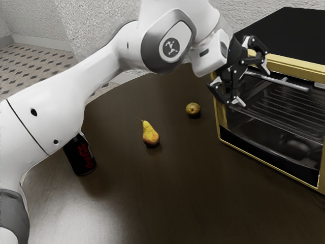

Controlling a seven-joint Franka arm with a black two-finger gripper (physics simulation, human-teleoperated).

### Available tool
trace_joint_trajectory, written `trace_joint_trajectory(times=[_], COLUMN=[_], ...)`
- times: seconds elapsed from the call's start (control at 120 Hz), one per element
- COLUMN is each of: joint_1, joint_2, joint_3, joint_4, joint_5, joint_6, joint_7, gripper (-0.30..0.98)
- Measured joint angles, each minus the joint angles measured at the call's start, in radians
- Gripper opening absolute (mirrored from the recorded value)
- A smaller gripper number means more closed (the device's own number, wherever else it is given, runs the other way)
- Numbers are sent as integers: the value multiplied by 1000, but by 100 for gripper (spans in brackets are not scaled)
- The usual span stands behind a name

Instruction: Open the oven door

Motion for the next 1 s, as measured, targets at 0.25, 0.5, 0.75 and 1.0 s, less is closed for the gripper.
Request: trace_joint_trajectory(times=[0.25, 0.5, 0.75, 1.0], joint_1=[0, 1, 48, 137], joint_2=[3, -350, -920, -504], joint_3=[0, 48, 193, 450], joint_4=[-8, -520, -236, -85], joint_5=[-5, -13, 22, 17], joint_6=[-17, 66, -143, -542], joint_7=[3, 4, -79, -443], gripper=[69, 75, 65, 68])
